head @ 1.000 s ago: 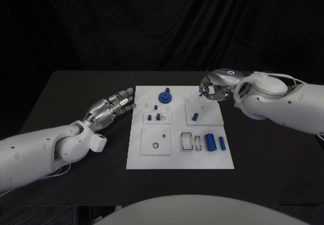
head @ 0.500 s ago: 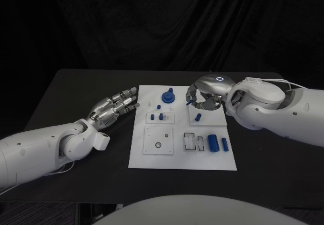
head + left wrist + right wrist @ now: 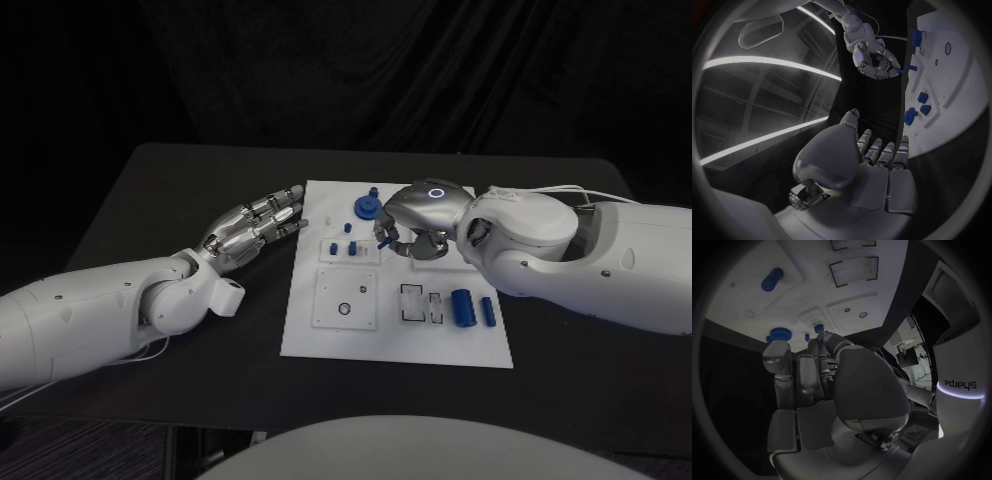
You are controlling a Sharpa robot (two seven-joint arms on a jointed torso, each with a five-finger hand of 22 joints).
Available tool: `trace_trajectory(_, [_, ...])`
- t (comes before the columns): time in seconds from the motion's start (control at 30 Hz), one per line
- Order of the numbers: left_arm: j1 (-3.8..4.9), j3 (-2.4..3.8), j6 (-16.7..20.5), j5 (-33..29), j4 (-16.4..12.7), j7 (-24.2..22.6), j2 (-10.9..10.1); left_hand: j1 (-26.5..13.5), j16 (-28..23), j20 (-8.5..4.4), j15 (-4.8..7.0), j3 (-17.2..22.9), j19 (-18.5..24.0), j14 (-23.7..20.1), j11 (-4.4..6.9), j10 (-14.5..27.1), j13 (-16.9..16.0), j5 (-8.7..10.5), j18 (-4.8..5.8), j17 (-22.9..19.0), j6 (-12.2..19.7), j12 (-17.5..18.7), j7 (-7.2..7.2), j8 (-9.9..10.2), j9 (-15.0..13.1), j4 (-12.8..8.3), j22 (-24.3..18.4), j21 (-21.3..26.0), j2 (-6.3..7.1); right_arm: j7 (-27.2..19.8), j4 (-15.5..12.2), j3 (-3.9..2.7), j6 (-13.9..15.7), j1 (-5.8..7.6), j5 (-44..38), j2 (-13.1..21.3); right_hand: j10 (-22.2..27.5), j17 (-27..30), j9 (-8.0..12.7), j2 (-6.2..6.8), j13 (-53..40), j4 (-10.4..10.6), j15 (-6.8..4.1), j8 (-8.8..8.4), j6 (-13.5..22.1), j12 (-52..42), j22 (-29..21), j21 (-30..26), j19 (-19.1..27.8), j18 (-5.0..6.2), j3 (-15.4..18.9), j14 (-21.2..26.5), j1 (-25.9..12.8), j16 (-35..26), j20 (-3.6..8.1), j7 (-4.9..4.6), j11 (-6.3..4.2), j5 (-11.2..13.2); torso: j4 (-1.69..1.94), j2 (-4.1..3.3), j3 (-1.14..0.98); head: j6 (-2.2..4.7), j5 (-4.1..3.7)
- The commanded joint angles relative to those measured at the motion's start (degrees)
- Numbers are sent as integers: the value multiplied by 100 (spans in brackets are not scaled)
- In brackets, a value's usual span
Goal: Assemble the parts on the task board
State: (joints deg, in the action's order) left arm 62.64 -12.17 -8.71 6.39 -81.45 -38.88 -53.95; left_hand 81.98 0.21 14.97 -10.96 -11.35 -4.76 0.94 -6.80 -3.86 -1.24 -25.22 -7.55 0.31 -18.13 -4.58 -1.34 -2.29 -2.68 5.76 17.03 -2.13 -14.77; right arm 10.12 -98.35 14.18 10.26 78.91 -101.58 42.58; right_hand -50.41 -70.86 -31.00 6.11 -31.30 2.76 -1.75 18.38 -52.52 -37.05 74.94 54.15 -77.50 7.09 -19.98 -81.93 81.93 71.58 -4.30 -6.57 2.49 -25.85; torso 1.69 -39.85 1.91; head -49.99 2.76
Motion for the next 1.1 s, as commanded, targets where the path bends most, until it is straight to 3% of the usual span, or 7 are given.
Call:
trace_trajectory(0.03, [-12, 6, -96, -36, 1, -596, 23, 18, 24, 30, -42, 17, -2, 16, -40, -5, -6, -35, -38, 6, 10, -5, -45, -16, -3, -28, -8, -32, -26, 84, -25, -3, -255, -53, -423, -84, -30, 22, 4, 32, -6, -3, -40, -29, -21, 13, 647, -58, 13, -52, -23, 25, 4, -42, 18, 45, 7, 32, 8, 2, 10, -1, 92])
trace_trajectory(0.2, [-17, 6, -121, -36, 11, -580, 40, 0, 25, 48, -47, 39, -6, 17, -29, -5, -6, -49, -52, 6, -24, -9, -100, -22, -10, -47, -12, -34, -56, 64, -11, -3, -295, -137, -476, -208, 31, 65, 16, 50, -5, -14, -57, -72, -48, 55, 625, -159, 67, -35, -43, 70, 8, -92, 34, 68, -2, -9, 4, -4, 9, -1, 196])
trace_trajectory(0.47, [-25, 6, -150, -36, 20, -559, 59, -33, 26, 65, -44, 63, -6, 17, 11, -9, -7, -59, -74, 6, -109, -18, -218, -41, -26, -88, -31, -34, -70, 68, 33, -3, -337, -285, -629, -333, 156, 150, 40, 74, -46, -36, -49, -157, -47, 65, 588, -337, 171, -12, -57, 164, 12, -187, 37, 77, 19, -21, 17, -1, 9, -1, 280])
trace_trajectory(0.63, [-30, 6, -161, -36, 30, -546, 67, -42, 25, 70, -42, 71, -7, 16, 29, -10, -8, -63, -82, 6, -140, -21, -258, -48, -31, -104, -36, -34, -72, 82, 45, -3, -390, -346, -742, -386, 171, 173, 45, 74, -65, -50, -42, -180, -51, 52, 578, -390, 206, -4, -65, 194, 25, -213, 35, 80, 16, -10, -1, 2, 7, -1, 365])
trace_trajectory(1.1, [-49, 6, -199, -36, 61, -523, 104, -46, 26, 74, -41, 83, -8, 16, 48, -9, -7, -74, -88, 6, -173, -22, -296, -55, -37, -122, -41, -35, -79, 159, 85, -2, -546, -495, -1173, -521, 184, 261, 51, 74, -110, -74, -6, -222, -96, 16, 544, -552, 310, 21, -72, 285, 37, -307, 28, 101, 3, 27, -7, 6, 13, -1, 709])
